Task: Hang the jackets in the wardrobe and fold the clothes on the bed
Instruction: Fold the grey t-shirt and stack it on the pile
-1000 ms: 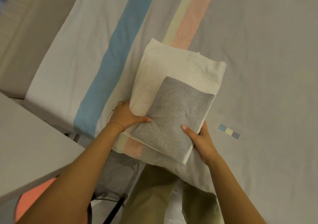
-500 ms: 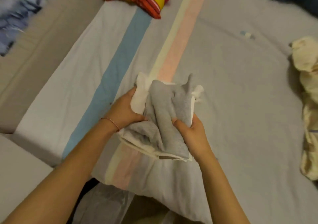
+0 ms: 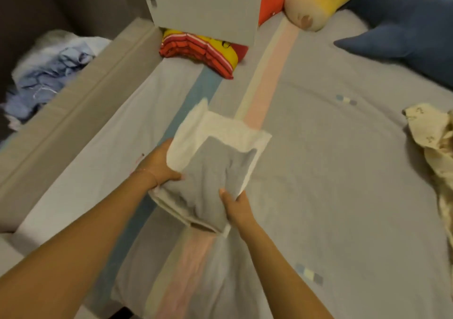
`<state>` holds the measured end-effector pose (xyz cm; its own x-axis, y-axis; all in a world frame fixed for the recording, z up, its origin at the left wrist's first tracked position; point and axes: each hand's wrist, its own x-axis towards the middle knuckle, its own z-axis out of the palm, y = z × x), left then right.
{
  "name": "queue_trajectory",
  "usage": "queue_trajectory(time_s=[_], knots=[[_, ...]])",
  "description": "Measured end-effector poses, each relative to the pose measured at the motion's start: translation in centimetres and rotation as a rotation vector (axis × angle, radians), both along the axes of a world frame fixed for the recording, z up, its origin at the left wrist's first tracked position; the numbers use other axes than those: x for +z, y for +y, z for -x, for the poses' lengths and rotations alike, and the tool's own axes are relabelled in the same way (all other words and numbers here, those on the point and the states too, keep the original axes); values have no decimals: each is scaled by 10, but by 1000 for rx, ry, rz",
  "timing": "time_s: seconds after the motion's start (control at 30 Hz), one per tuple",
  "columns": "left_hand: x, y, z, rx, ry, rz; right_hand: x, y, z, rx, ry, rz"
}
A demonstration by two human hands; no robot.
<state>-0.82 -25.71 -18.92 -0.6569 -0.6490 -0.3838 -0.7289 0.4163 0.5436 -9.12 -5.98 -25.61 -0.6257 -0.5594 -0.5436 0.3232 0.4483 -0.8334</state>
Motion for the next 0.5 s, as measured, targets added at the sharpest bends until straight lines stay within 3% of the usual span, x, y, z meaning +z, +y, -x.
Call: queue_trajectory(time_s=[0.07,0.23,0.3,0.33,0.4,0.43,0.5], knots=[[-34,6,-30,77,-96,-55,-31,10,-32,83,-46,-157],[-63,14,-70,244,-38,-59,-47,27,-59,47,-170,-94],[-64,18,-75,295,-135,22,-39,33,-56,125,-157,-240],[-62,23,-73,294,-195,137,-32,36,-52,133,-47,-343],[-56,33,-66,199,-171,385,-22,37,-41,31,387,-414],[-53,41,-59,97,-100,460,-18,34,-35,16,647,-335],[-60,56,-46,-228,-8,544,-17,17,-18,253,1038,-105]])
